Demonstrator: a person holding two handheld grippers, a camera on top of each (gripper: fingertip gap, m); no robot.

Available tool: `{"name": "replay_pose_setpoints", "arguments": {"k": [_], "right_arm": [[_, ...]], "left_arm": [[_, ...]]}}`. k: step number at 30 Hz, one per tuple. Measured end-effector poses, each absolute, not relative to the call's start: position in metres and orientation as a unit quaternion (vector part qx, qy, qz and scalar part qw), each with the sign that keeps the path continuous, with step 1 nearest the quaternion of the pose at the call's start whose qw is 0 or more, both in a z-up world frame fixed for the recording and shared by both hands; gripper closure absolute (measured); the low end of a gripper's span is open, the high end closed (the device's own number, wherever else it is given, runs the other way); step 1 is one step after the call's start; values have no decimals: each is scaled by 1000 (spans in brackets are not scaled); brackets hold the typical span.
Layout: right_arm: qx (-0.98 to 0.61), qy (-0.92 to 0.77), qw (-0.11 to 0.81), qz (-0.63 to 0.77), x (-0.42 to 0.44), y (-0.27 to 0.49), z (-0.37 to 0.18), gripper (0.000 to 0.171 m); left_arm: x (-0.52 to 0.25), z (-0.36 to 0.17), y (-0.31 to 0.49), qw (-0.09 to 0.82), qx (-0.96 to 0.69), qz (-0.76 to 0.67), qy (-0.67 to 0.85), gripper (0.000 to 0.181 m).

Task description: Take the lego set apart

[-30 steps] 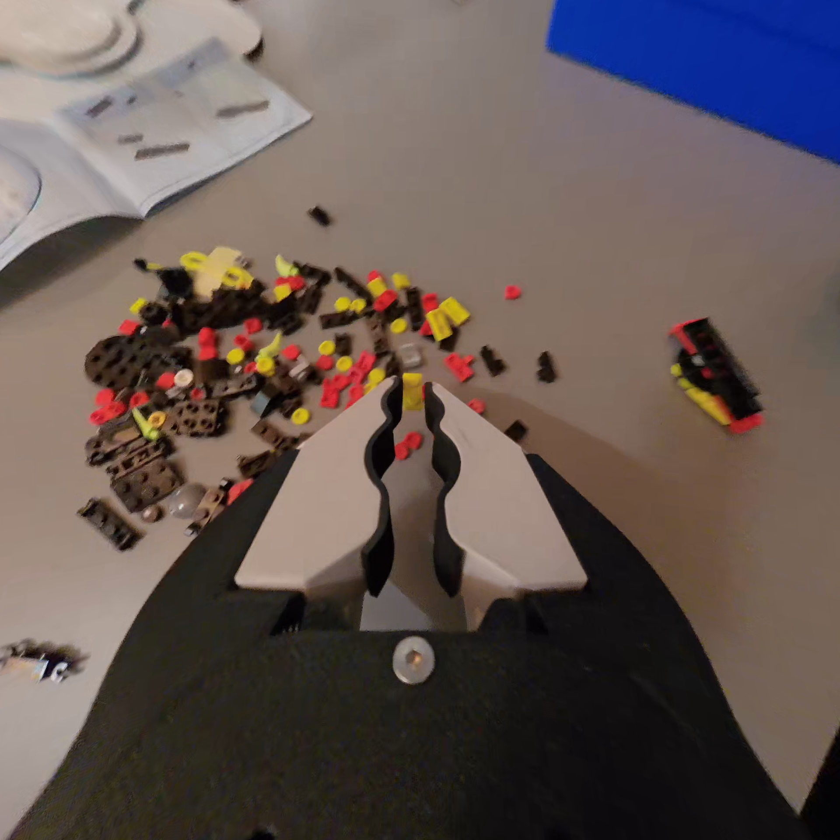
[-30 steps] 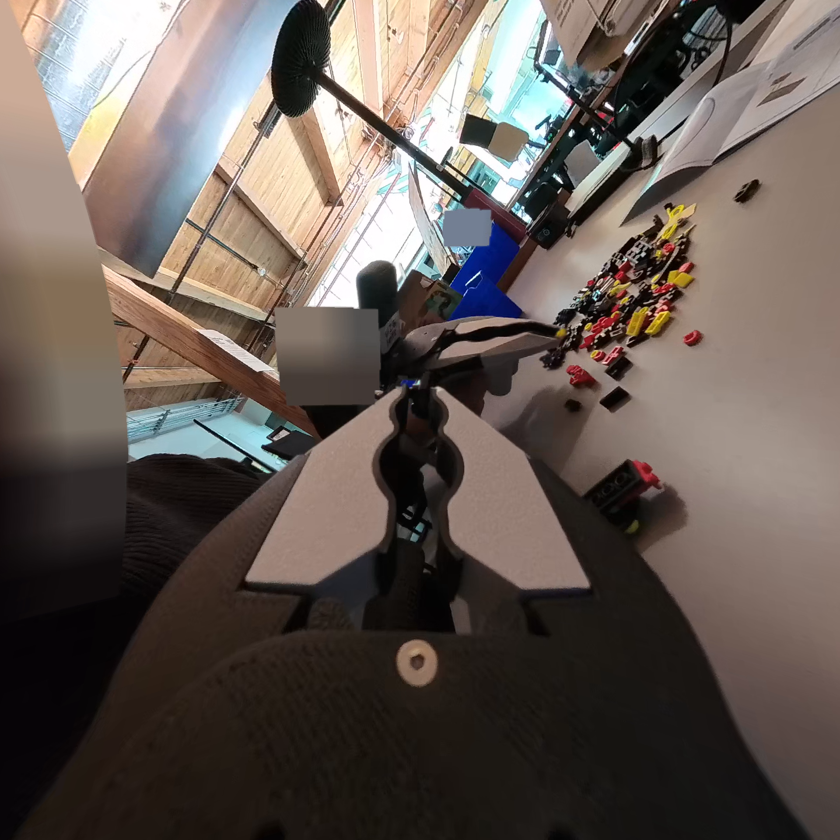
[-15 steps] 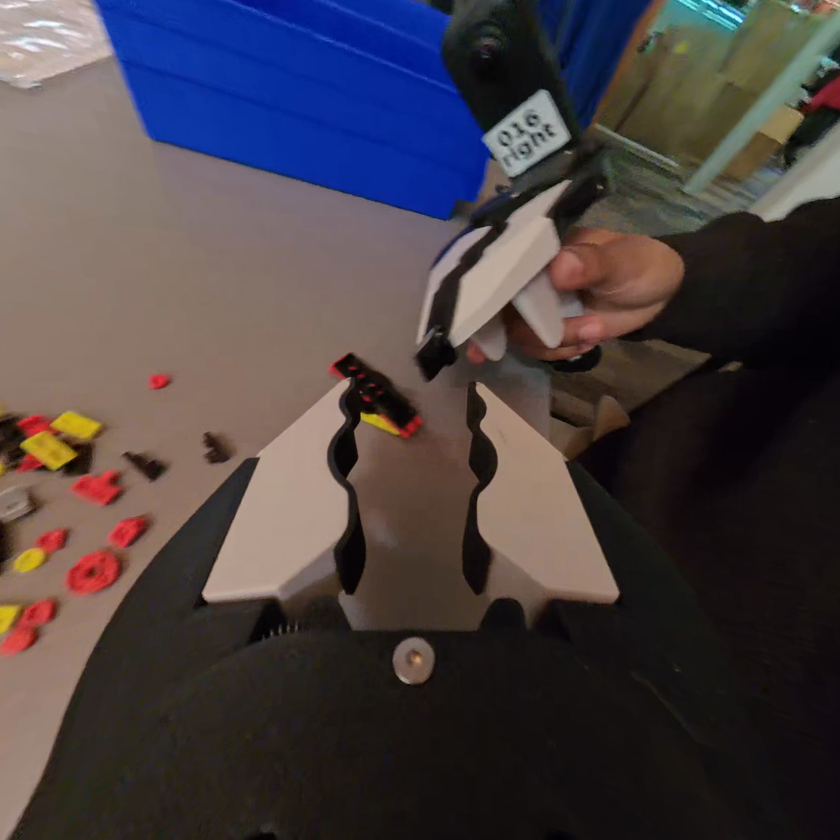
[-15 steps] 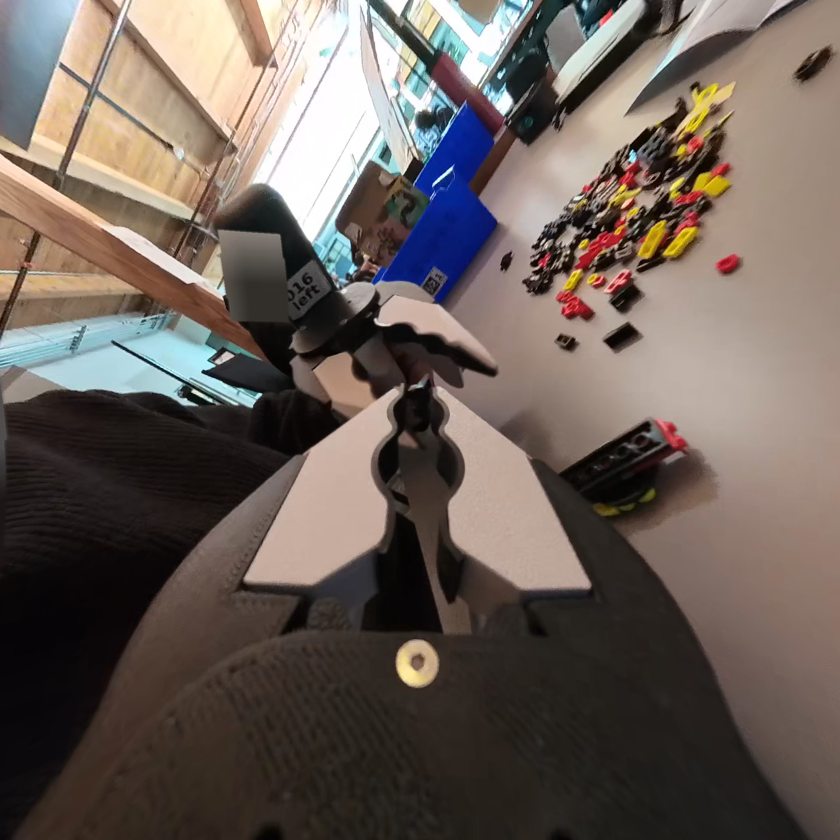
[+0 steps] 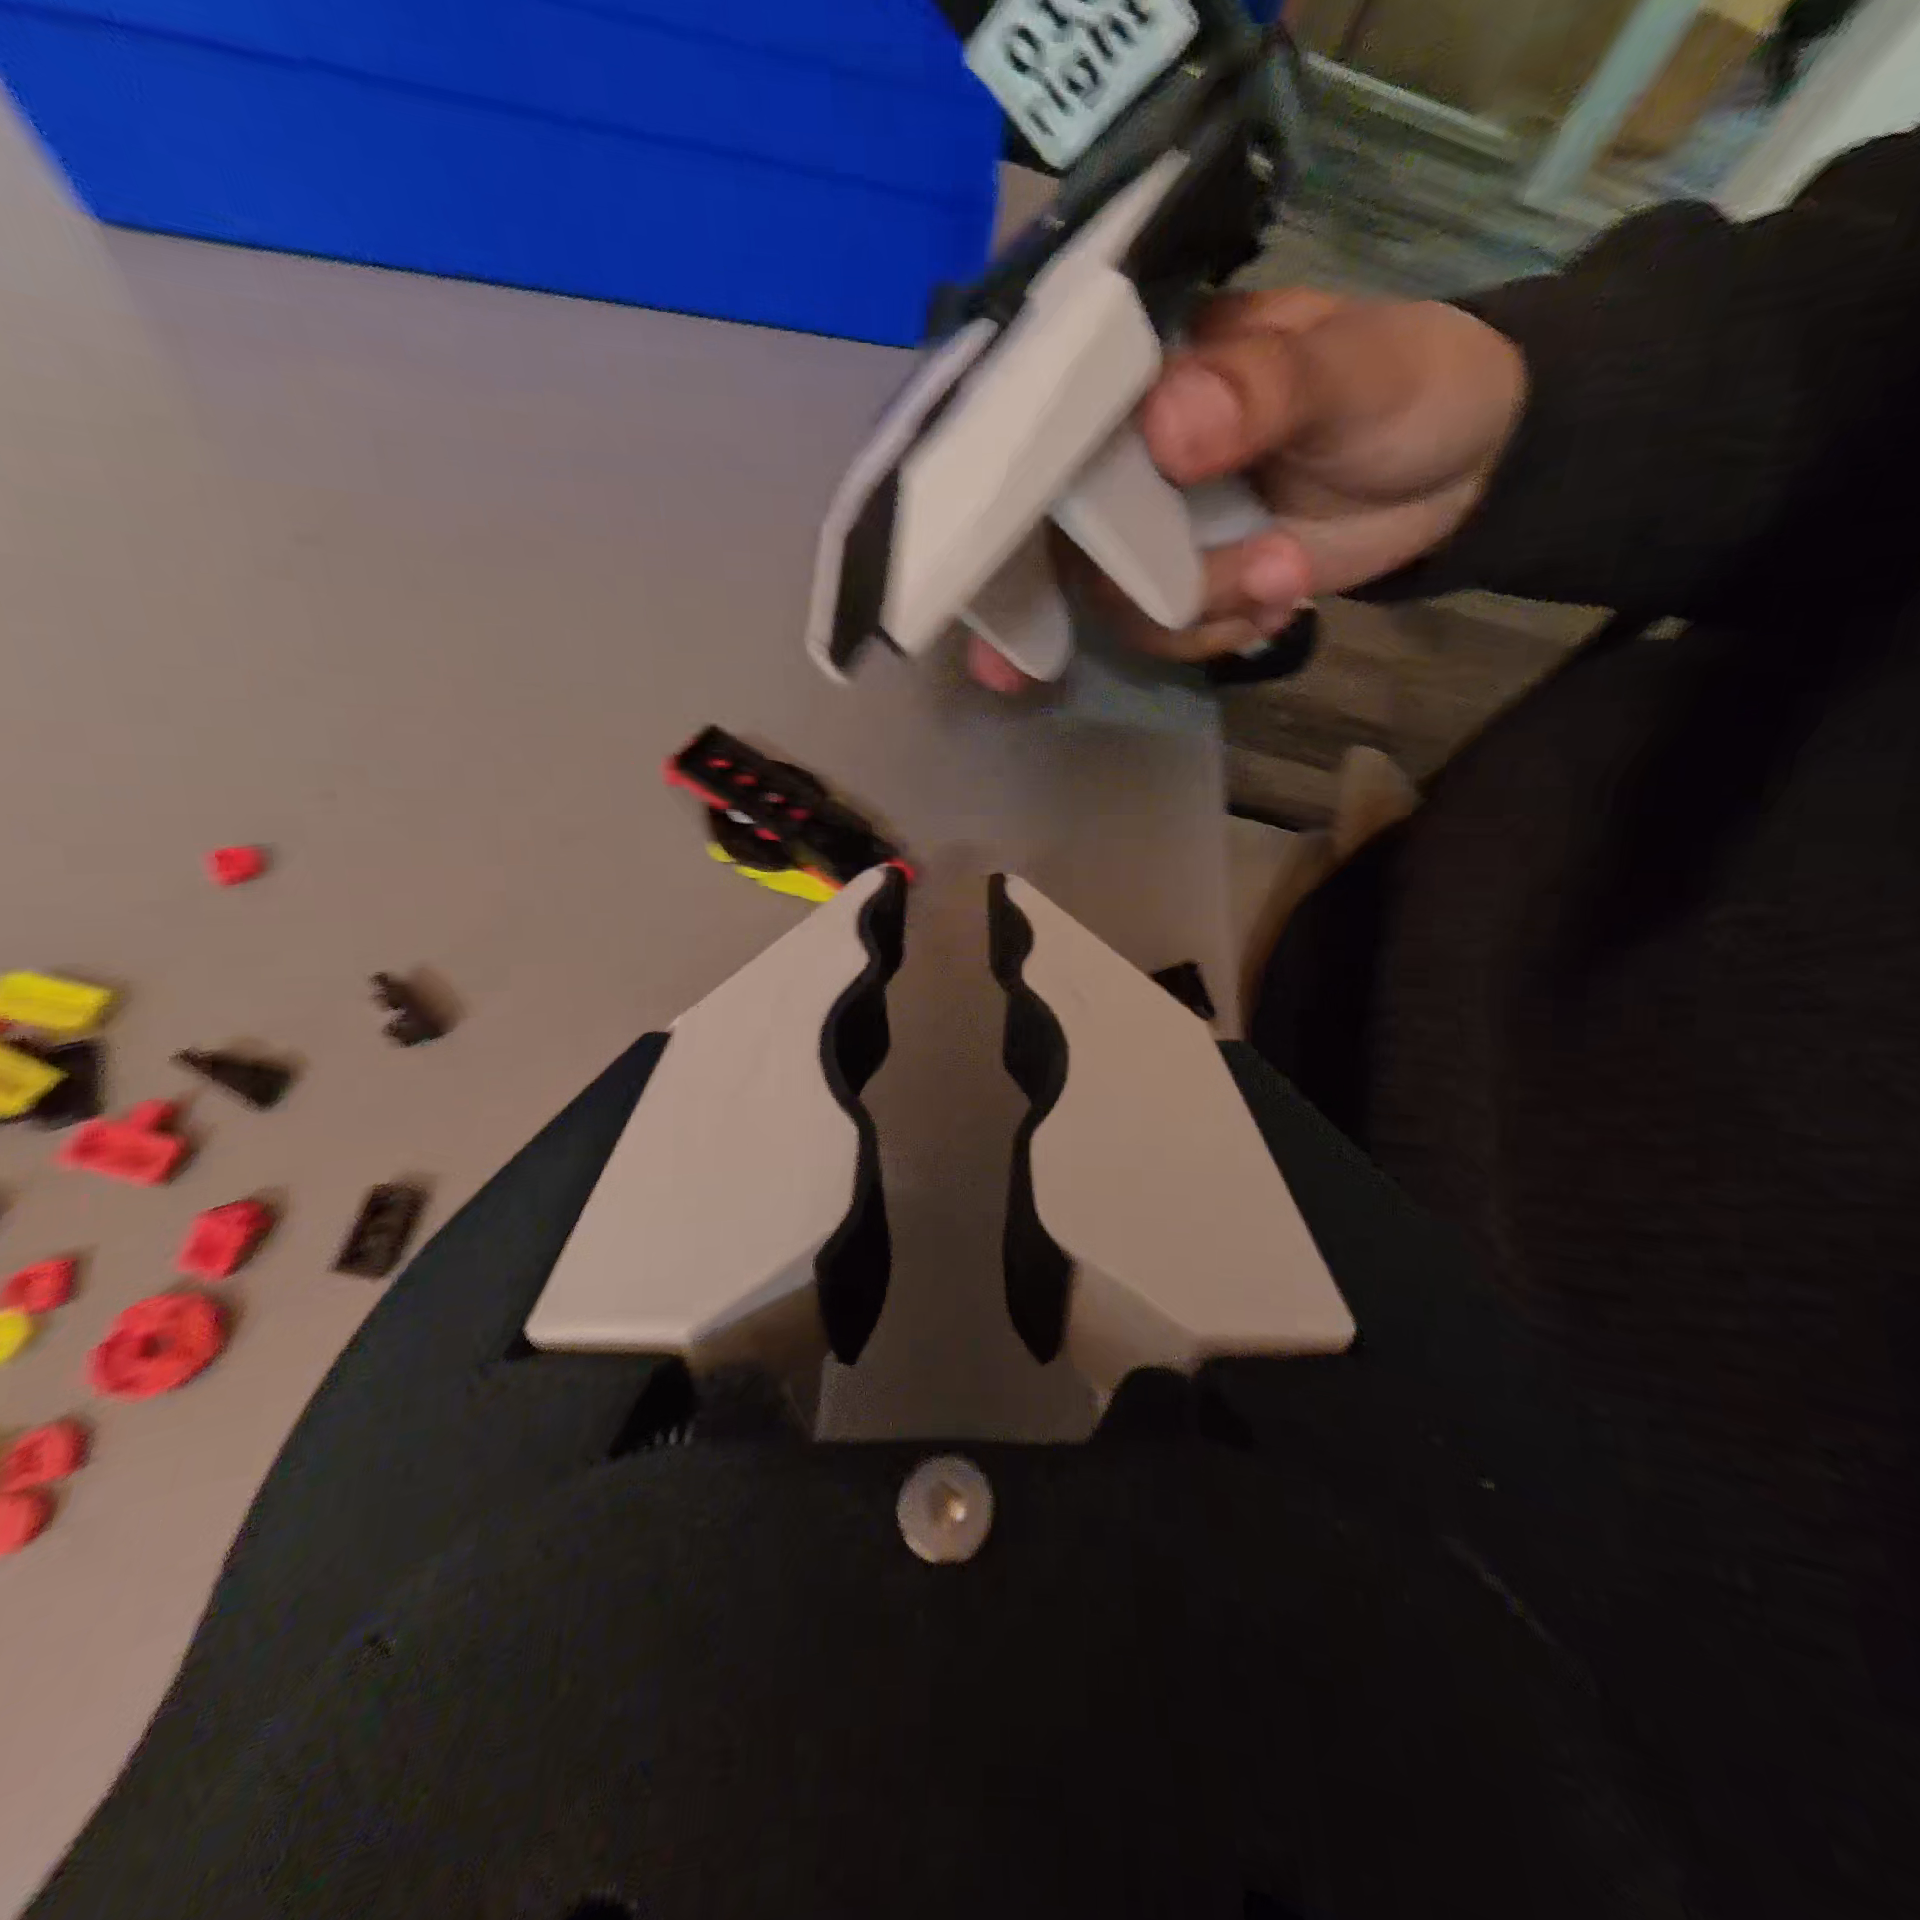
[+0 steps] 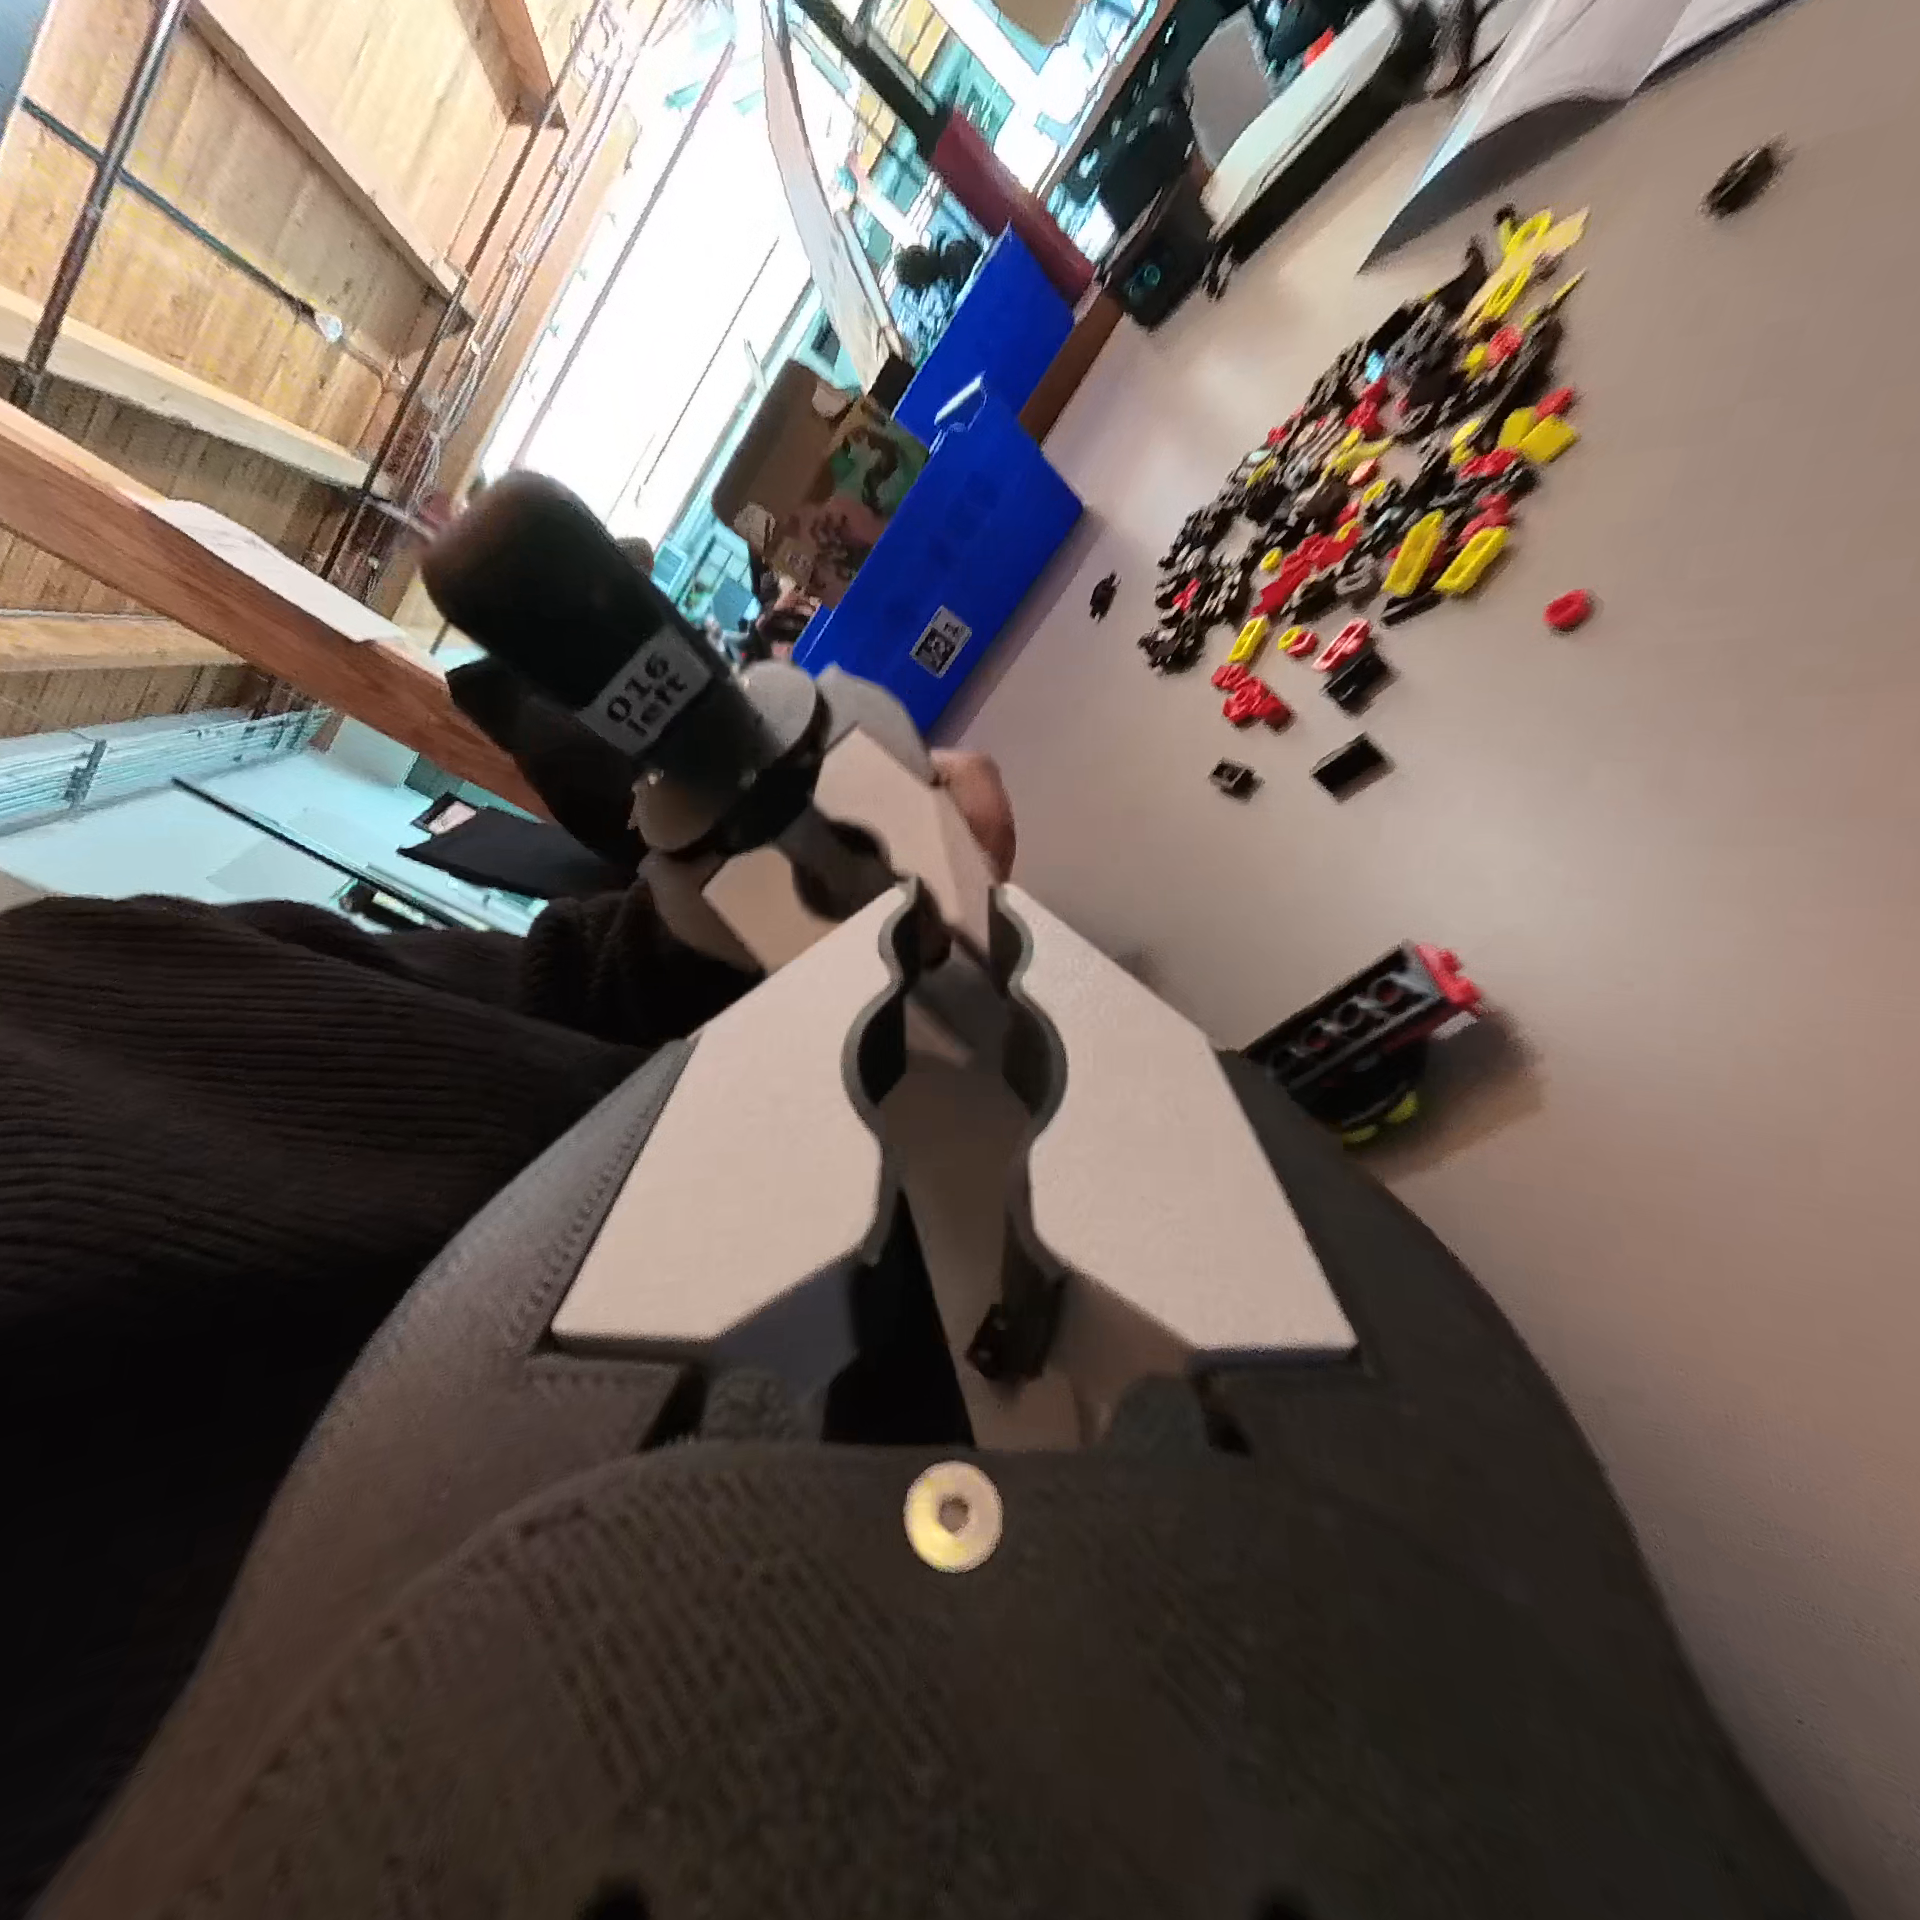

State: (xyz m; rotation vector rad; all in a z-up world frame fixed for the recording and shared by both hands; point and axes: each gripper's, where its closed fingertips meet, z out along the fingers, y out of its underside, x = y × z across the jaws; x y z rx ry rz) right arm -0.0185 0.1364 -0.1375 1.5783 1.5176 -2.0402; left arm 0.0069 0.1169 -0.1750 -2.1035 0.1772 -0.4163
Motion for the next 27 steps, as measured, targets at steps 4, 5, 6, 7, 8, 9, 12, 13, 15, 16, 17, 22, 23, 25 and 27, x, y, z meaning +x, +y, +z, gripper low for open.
{"name": "replay_pose_setpoints", "arguments": {"k": [4, 5, 6, 7, 8, 9, 12, 13, 15, 16, 17, 22, 23, 25, 27], "right_arm": [[537, 486, 52, -688, -23, 154, -134, 157], [539, 482, 53, -689, -23, 155, -133, 157], [539, 479, 55, -690, -23, 156, -133, 156], [539, 477, 60, -692, -23, 155, -133, 156], [538, 476, 65, -693, -22, 153, -133, 156], [537, 475, 69, -693, -22, 152, -133, 156], [534, 477, 75, -694, -20, 149, -133, 155], [534, 477, 75, -694, -20, 149, -132, 155], [534, 475, 72, -696, -20, 151, -131, 155], [535, 473, 71, -697, -20, 152, -131, 155], [535, 471, 71, -698, -21, 153, -130, 155], [537, 463, 70, -702, -21, 157, -129, 154], [538, 463, 69, -701, -22, 157, -129, 154], [540, 462, 70, -700, -22, 158, -130, 154], [541, 458, 73, -702, -23, 158, -131, 154]], "left_arm": [[50, -183, 108, 438, -862, -203, 156, 149], [61, -189, 106, 422, -866, -203, 177, 147], [70, -196, 104, 407, -869, -202, 193, 145], [78, -202, 104, 395, -874, -197, 204, 145], [85, -209, 103, 383, -878, -193, 214, 145], [87, -216, 104, 372, -884, -178, 220, 150], [78, -225, 108, 361, -896, -117, 232, 181], [72, -223, 109, 366, -896, -109, 228, 181], [56, -217, 110, 377, -898, -110, 199, 181], [44, -214, 111, 383, -900, -105, 178, 181], [28, -211, 111, 388, -904, -92, 155, 181], [-30, -185, 104, 446, -887, -111, 50, 181], [-19, -175, 104, 462, -870, -164, 51, 180], [14, -165, 102, 465, -844, -254, 78, 162], [43, -177, 95, 421, -853, -282, 127, 148]]}}
